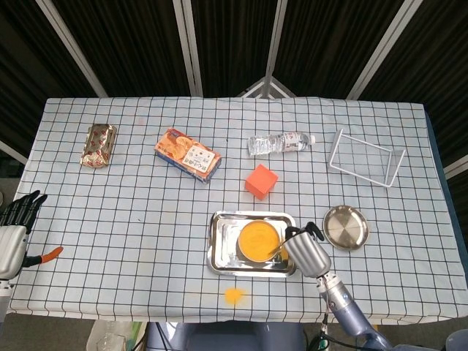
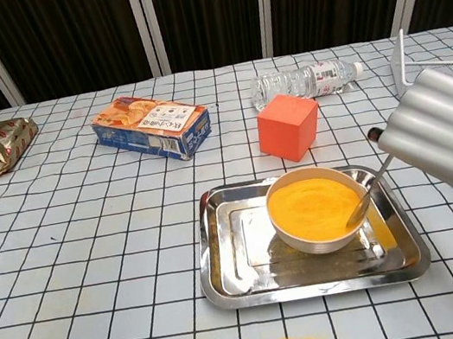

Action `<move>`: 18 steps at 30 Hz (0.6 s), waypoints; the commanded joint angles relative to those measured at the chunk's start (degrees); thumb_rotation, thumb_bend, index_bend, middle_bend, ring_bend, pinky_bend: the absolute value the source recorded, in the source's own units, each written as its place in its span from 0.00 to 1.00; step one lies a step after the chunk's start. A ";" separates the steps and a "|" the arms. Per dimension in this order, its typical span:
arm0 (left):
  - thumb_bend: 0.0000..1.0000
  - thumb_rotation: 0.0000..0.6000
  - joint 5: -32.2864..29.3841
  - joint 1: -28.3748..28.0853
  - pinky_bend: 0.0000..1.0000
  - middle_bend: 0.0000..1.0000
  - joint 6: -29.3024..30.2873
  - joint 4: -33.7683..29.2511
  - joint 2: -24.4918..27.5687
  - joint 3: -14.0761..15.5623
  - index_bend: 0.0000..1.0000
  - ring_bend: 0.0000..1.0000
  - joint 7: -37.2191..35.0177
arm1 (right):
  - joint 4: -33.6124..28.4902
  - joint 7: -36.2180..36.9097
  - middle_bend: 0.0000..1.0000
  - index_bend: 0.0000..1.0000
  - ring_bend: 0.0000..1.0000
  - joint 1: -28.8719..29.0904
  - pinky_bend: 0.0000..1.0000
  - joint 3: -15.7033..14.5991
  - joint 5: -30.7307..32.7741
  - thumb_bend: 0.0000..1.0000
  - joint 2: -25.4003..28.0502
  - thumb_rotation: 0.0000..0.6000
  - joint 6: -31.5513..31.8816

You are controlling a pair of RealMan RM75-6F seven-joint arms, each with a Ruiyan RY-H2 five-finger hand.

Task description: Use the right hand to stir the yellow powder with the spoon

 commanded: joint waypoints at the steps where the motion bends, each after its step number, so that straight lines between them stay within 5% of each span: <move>1: 0.00 1.00 -0.01 0.03 0.00 0.00 0.06 0.01 0.00 -0.02 0.00 0.00 -0.03 | 0.50 0.47 1.00 0.86 1.00 -0.14 0.83 0.33 -0.29 0.71 -0.90 1.00 -0.37; 18: 0.00 1.00 -0.07 0.03 0.00 0.00 -0.04 -0.07 0.14 -0.02 0.00 0.00 -0.39 | 3.13 0.76 1.00 0.87 1.00 -0.38 0.83 3.44 -0.03 0.72 -5.79 1.00 -2.31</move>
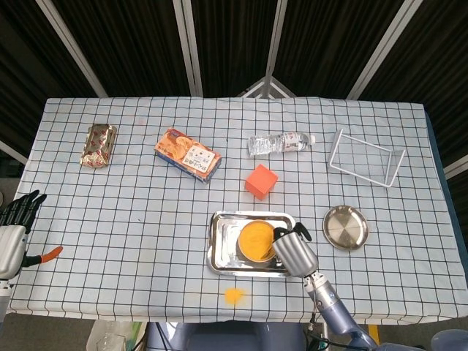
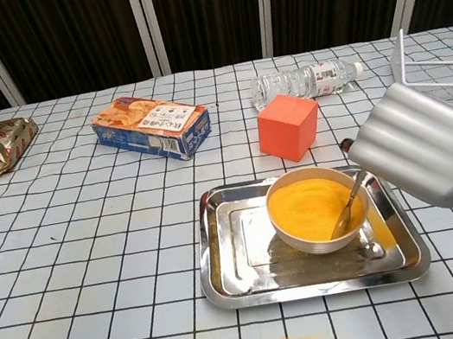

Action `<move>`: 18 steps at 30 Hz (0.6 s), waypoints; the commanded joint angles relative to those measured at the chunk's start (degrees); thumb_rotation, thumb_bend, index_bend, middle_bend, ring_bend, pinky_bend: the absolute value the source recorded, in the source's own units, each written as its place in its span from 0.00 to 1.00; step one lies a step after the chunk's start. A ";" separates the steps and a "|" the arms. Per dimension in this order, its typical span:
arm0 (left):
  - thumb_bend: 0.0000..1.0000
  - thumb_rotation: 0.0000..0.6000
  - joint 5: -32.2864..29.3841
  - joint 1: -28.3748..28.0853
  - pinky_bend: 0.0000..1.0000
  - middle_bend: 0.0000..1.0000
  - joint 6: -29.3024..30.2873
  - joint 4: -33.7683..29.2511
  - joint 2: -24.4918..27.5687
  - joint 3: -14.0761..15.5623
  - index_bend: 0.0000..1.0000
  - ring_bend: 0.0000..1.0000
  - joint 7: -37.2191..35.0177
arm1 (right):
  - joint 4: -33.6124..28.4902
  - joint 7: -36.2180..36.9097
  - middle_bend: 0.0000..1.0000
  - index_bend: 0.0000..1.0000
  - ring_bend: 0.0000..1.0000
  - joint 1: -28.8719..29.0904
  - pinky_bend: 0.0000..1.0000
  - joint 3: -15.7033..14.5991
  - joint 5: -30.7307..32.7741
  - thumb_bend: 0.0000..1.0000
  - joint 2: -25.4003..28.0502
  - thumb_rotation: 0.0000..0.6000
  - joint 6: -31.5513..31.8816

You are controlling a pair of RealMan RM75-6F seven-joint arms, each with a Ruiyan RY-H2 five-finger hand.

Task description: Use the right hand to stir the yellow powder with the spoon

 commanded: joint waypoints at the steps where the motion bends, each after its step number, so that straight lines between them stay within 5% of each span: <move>1: 0.00 1.00 -0.03 -0.01 0.00 0.00 -0.04 0.00 0.00 0.00 0.00 0.00 -0.01 | 0.56 0.40 1.00 0.87 1.00 -0.10 0.83 0.72 0.54 0.72 -0.71 1.00 -0.22; 18: 0.00 1.00 -0.37 -0.10 0.00 0.00 -0.33 -0.11 0.03 -0.10 0.00 0.00 -0.05 | 2.60 1.61 1.00 0.87 1.00 0.07 0.83 5.32 3.94 0.73 -3.33 1.00 -0.05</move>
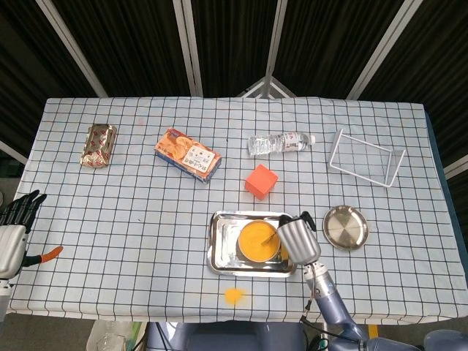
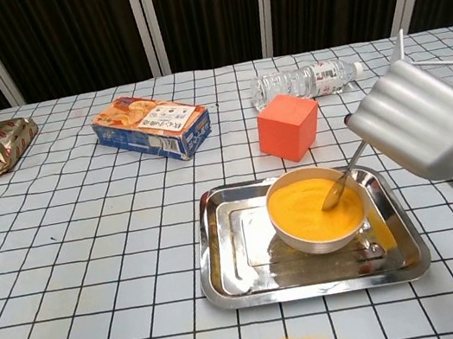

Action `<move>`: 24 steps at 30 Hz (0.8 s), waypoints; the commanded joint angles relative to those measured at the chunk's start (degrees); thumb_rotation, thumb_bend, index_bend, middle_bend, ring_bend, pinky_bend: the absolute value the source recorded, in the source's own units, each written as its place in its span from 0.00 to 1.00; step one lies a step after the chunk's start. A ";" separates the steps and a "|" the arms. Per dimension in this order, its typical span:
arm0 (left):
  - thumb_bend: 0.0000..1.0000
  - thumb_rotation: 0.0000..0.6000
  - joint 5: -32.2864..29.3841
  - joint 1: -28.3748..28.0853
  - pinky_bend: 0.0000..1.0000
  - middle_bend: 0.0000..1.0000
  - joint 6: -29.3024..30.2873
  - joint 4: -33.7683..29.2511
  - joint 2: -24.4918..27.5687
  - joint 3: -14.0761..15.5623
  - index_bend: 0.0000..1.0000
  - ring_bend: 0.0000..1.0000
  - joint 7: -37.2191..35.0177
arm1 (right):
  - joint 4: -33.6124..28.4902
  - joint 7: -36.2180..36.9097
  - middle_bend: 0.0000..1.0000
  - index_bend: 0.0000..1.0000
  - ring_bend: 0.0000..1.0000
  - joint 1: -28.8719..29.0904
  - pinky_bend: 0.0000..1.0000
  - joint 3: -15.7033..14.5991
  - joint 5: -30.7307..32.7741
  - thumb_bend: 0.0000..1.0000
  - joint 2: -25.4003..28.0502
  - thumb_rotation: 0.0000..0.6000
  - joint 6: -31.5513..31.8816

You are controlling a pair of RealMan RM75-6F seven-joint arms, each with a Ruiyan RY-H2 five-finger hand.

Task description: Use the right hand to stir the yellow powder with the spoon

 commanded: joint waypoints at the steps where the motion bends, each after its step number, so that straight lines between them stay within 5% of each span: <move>1: 0.00 1.00 -0.03 0.00 0.00 0.00 -0.01 0.00 -0.01 -0.01 0.00 0.00 -0.01 | -0.07 -0.02 1.00 0.87 1.00 0.09 0.83 -0.07 -0.14 0.73 -0.13 1.00 -0.02; 24: 0.00 1.00 0.41 0.07 0.00 0.00 0.16 -0.18 -0.02 0.22 0.00 0.00 0.15 | -4.25 -2.11 1.00 0.87 1.00 -2.98 0.83 -3.50 -2.84 0.73 4.21 1.00 1.54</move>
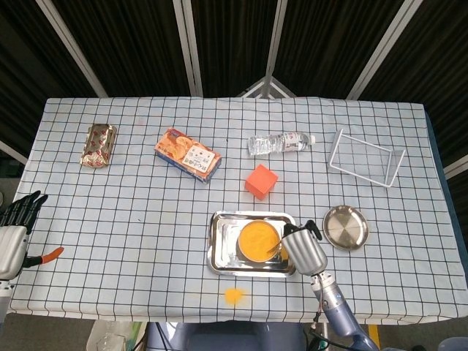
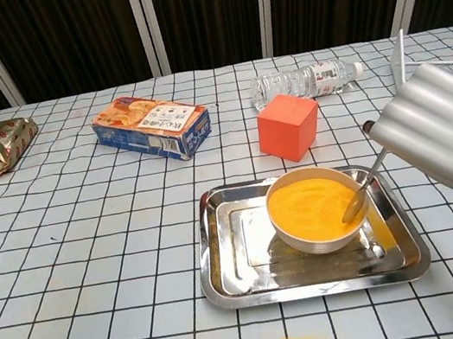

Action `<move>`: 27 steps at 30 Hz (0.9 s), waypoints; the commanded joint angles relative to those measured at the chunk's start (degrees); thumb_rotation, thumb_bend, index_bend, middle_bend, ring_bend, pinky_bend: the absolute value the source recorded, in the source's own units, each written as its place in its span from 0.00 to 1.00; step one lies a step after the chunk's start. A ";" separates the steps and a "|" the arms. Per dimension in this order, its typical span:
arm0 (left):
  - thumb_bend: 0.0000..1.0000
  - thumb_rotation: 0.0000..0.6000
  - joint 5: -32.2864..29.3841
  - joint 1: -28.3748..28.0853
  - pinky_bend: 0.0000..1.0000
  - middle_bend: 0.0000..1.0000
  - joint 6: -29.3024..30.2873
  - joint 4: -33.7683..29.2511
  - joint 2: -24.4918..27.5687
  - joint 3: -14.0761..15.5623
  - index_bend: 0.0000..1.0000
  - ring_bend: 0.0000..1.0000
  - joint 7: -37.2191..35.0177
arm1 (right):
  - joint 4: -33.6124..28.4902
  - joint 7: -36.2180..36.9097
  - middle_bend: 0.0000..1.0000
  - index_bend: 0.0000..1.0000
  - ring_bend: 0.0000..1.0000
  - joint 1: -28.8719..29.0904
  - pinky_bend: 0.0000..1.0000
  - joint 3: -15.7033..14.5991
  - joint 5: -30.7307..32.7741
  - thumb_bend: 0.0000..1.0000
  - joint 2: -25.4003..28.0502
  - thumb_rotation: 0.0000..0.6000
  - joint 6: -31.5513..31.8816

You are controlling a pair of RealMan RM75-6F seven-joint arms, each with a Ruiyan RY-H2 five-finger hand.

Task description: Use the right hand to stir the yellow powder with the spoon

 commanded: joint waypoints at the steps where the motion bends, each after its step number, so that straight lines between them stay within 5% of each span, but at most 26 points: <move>1: 0.00 1.00 -0.06 0.00 0.00 0.00 -0.04 -0.02 0.02 -0.01 0.00 0.00 -0.03 | 0.63 0.01 1.00 0.87 1.00 -0.17 0.83 0.10 0.27 0.73 -0.26 1.00 -0.27; 27: 0.00 1.00 -0.88 -0.14 0.00 0.00 -0.54 -0.03 0.09 -0.33 0.00 0.00 -0.38 | 4.54 1.71 1.00 0.87 1.00 1.84 0.83 4.24 3.78 0.73 -6.06 1.00 -2.79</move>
